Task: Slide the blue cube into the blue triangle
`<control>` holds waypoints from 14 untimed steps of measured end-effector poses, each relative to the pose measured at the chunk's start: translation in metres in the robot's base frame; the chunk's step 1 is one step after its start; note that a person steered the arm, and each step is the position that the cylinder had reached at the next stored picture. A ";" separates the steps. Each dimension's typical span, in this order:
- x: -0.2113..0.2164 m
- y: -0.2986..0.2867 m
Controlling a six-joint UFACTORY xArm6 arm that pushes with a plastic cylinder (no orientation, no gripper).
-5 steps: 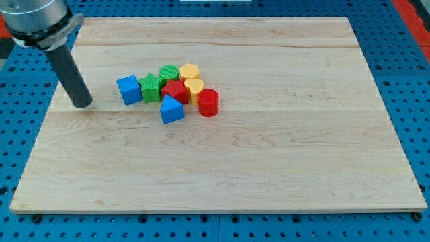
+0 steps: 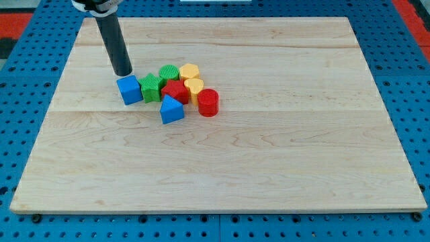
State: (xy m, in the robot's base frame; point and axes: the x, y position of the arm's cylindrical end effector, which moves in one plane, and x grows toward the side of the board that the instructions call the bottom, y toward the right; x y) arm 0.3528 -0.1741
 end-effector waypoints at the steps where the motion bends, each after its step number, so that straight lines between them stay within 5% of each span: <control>1: 0.014 0.000; 7: 0.075 0.002; 10: 0.075 0.063; 14: 0.130 0.030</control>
State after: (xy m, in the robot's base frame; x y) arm 0.4831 -0.1441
